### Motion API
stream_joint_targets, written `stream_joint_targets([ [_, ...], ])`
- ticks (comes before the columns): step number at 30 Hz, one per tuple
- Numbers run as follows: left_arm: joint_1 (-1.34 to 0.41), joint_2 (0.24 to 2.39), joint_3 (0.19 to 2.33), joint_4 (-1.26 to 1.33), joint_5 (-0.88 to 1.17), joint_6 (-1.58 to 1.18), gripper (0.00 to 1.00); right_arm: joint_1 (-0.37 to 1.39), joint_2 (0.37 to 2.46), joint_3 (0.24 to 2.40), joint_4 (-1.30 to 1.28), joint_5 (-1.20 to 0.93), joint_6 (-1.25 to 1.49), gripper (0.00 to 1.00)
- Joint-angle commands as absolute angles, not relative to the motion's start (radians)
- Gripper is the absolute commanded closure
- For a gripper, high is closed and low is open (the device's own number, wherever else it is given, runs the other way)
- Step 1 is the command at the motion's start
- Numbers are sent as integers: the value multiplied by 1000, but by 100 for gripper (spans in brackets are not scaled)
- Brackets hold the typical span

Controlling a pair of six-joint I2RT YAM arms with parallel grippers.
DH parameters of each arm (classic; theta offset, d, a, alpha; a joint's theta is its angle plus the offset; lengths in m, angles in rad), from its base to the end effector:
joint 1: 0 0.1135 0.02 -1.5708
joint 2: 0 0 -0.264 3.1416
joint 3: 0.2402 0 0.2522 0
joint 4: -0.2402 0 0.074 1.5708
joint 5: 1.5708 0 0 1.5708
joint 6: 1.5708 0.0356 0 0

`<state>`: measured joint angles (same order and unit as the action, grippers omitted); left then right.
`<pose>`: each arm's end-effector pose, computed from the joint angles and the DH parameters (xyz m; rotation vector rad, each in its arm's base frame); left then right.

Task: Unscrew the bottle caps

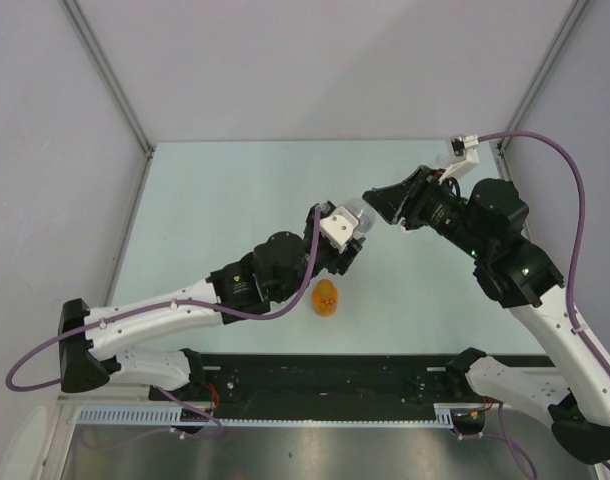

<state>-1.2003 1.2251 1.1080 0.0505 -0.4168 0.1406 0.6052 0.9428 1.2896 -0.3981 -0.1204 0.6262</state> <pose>0.1174 -0.2624 0.3858 0.7560 1.4695 -0.4707 0.1489 0.1082 0.4612 -0.0806 1.7241 1.0302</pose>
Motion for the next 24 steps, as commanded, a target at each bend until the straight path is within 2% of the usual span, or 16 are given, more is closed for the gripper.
stream_joint_targets([
  [1,-1209,1218,1117,97,-433,163,100,614,939,1289,-351,-113,612,52],
  [8,-1207,1216,1117,94,-426,160,100,615,928,1278,-344,-126,598,83],
  [10,-1207,1215,1118,92,-414,152,100,615,920,1272,-344,-133,591,97],
  [11,-1209,1210,1118,92,-404,150,100,615,913,1270,-336,-144,585,100],
  [15,-1206,1175,1123,75,-231,132,100,615,881,1258,-305,-213,502,100],
  [18,-1186,1161,1157,14,45,100,100,615,845,1256,-285,-300,413,100],
  [19,-1163,1154,1172,-24,209,83,100,614,835,1256,-275,-363,391,100],
  [22,-1108,1147,1189,-43,509,6,100,612,781,1249,-247,-512,315,100],
  [24,-1080,1150,1193,-31,650,-67,100,612,743,1239,-229,-637,287,100],
])
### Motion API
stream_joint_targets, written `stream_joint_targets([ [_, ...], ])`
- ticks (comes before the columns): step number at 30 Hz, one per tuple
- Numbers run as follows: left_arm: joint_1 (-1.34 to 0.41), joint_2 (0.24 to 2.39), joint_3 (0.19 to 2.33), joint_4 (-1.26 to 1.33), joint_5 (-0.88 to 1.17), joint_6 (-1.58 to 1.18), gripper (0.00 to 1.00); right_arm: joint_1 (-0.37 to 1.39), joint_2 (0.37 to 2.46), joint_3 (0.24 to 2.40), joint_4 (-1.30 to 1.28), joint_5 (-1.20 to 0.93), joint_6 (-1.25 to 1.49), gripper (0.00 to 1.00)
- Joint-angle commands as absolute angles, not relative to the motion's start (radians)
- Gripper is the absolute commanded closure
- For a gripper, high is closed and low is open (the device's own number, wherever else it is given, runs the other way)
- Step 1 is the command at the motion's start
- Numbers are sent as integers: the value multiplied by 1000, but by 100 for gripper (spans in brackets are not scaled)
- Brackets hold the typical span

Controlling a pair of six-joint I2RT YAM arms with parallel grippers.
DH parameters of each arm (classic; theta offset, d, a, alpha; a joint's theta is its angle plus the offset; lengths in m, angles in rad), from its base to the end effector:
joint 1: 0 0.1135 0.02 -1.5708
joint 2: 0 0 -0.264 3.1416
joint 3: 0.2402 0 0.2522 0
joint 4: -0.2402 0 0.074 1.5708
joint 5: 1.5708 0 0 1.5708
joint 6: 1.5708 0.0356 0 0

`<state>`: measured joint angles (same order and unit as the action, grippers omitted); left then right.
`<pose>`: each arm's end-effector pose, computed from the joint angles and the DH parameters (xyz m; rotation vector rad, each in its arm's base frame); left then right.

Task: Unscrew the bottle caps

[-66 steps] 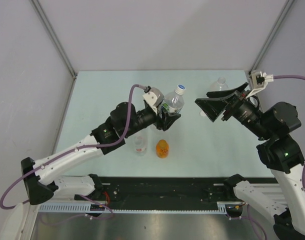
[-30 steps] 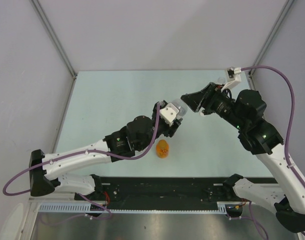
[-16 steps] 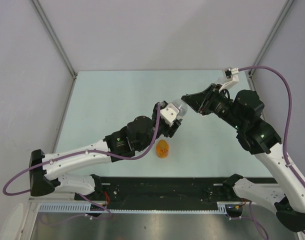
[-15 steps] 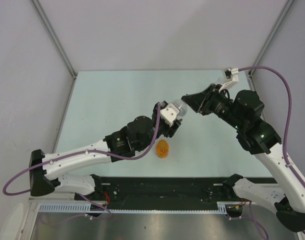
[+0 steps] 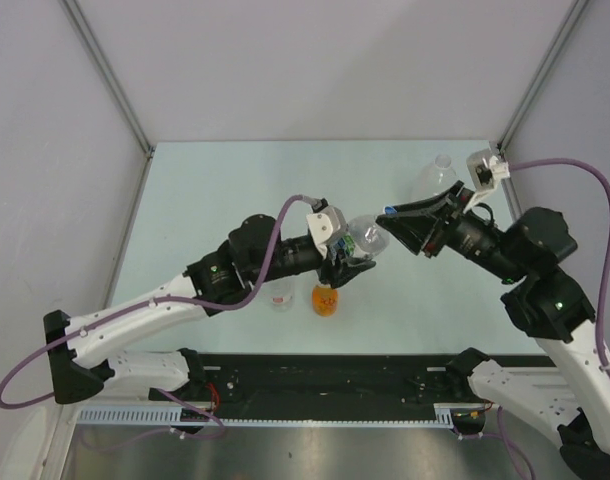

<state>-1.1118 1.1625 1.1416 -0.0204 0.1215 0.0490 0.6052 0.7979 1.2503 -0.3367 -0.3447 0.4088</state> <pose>0.1160 -0.2445 0.4061 1.0080 1.3575 -0.9093 0.1055 0.0876 0.4759 -0.4466 1.4899 1.0647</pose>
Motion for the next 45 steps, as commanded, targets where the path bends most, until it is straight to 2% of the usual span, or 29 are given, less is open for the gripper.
stream_joint_targets([
  [1,-1059,1157,1200,-28,699,-87,100,612,736,1238,-216,-672,272,100],
  [2,-1049,1163,1203,-20,806,-122,100,612,730,1238,-210,-699,268,100],
  [9,-1023,1222,1265,34,1099,-222,100,609,732,1239,-173,-983,284,100],
  [15,-1023,1247,1272,167,1221,-327,100,607,730,1239,-132,-1142,307,100],
  [24,-1023,1287,1232,400,1278,-492,100,604,745,1239,-72,-1314,325,100],
  [31,-1023,1319,1230,512,1298,-581,100,606,756,1239,-29,-1370,340,100],
  [37,-1023,1328,1246,485,1305,-552,100,612,759,1239,49,-1391,385,100],
  [41,-1017,1327,1281,289,1293,-419,100,611,750,1239,106,-1396,431,100],
  [45,-988,1336,1281,264,1298,-400,100,607,746,1239,213,-1396,523,100],
])
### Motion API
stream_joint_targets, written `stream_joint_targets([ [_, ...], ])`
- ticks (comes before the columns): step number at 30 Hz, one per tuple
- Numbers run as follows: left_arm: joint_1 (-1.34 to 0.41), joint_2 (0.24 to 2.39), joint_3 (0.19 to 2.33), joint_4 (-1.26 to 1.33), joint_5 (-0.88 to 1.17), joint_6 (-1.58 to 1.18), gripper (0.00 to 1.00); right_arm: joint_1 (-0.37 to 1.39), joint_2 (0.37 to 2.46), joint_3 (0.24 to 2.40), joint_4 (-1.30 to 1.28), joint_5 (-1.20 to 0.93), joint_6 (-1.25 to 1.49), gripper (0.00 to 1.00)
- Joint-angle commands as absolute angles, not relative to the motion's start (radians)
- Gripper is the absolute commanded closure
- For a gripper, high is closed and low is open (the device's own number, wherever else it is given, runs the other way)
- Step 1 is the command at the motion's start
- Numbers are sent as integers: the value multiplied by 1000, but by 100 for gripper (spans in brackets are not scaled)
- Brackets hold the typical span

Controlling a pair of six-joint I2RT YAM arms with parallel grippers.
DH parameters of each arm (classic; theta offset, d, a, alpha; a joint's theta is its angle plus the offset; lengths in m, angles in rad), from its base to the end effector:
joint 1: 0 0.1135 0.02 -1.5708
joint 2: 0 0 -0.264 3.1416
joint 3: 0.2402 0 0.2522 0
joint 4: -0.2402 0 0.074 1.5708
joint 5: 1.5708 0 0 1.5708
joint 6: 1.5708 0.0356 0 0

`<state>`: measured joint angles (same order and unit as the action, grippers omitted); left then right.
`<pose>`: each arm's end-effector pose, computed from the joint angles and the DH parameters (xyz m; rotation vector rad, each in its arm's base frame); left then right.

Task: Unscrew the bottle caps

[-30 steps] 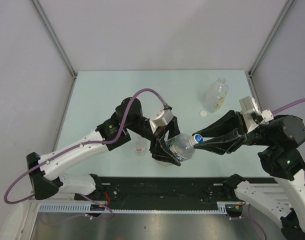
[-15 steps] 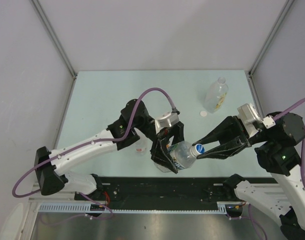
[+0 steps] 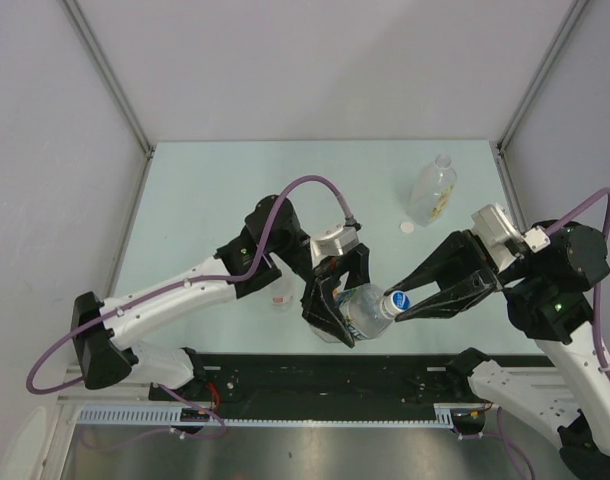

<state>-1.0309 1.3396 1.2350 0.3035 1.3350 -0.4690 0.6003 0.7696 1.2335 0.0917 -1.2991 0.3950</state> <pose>0.1194 -0.2666 0.4208 1.6926 0.9766 -1.9840 0.0579 0.0812 0.5045 -1.3849 0.8104 1.4464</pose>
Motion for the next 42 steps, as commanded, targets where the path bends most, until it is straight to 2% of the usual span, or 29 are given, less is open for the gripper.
stream_joint_targets([
  [1,-982,1338,1279,258,1292,-391,100,603,746,1239,225,-1394,535,100],
  [6,-948,1328,1281,160,1250,-313,100,566,726,1239,239,-1338,563,100],
  [12,-911,1302,1264,80,1183,-255,100,451,696,1259,100,-1088,500,100],
  [15,-899,1278,1252,61,1143,-239,100,445,715,1324,-116,-843,379,100],
  [16,-896,1270,1247,52,1123,-233,100,445,719,1334,-167,-681,350,100],
  [18,-887,1237,1232,41,1057,-213,100,445,732,1356,-288,-518,284,100],
  [19,-882,1224,1226,29,1020,-206,100,445,745,1356,-316,-345,279,100],
  [22,-874,1172,1203,8,899,-183,100,445,802,1351,-458,-17,279,100],
  [25,-874,1125,1167,20,809,-190,100,446,837,1281,-529,168,290,100],
  [31,-874,1023,1112,8,570,-172,100,436,860,1091,-456,290,330,100],
  [42,-874,997,1097,-94,218,-135,100,402,1067,844,-322,290,472,100],
])
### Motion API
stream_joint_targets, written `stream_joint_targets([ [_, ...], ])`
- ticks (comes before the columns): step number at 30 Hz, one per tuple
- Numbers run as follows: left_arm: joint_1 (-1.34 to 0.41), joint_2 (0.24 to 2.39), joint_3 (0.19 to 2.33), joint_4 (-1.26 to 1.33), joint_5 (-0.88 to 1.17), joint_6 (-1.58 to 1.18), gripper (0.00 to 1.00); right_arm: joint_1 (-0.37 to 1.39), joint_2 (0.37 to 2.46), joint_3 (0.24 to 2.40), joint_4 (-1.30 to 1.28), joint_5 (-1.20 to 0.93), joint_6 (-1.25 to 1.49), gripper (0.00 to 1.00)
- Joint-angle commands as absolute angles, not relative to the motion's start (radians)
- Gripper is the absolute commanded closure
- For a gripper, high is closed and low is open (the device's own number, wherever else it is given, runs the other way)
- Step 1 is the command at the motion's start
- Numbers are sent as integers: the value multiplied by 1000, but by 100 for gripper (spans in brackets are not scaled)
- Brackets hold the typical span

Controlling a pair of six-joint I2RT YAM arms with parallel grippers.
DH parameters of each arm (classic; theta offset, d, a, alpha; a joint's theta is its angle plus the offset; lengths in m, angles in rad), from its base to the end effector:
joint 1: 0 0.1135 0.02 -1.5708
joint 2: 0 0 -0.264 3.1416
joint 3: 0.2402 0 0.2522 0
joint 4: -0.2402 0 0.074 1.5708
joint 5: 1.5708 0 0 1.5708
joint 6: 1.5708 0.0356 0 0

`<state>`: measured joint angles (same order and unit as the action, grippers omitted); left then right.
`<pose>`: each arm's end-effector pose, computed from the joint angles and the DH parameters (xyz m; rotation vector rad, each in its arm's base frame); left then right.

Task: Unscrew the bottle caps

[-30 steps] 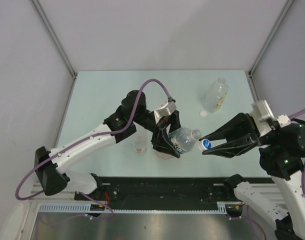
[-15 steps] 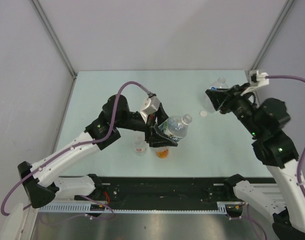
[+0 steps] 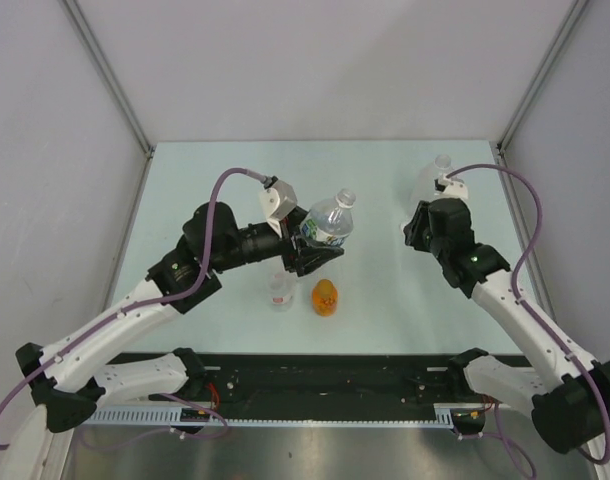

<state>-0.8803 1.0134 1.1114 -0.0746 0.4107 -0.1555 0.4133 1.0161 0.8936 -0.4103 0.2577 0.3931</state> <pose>0.1323 -0.1824 0.4237 0.9015 1.3989 -1.1194 0.2095 0.0820 0.3125 0.1333 2.0874 0.2189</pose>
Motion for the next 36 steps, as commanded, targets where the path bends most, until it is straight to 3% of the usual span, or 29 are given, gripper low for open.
stream_joint_targets([
  [1,-874,996,1091,-92,203,-135,100,397,1101,833,-301,282,488,100],
  [21,-874,914,1020,-84,152,-129,100,364,1520,795,-104,265,632,100],
  [36,-874,940,1005,-58,160,-124,99,364,1635,801,-90,299,598,98],
])
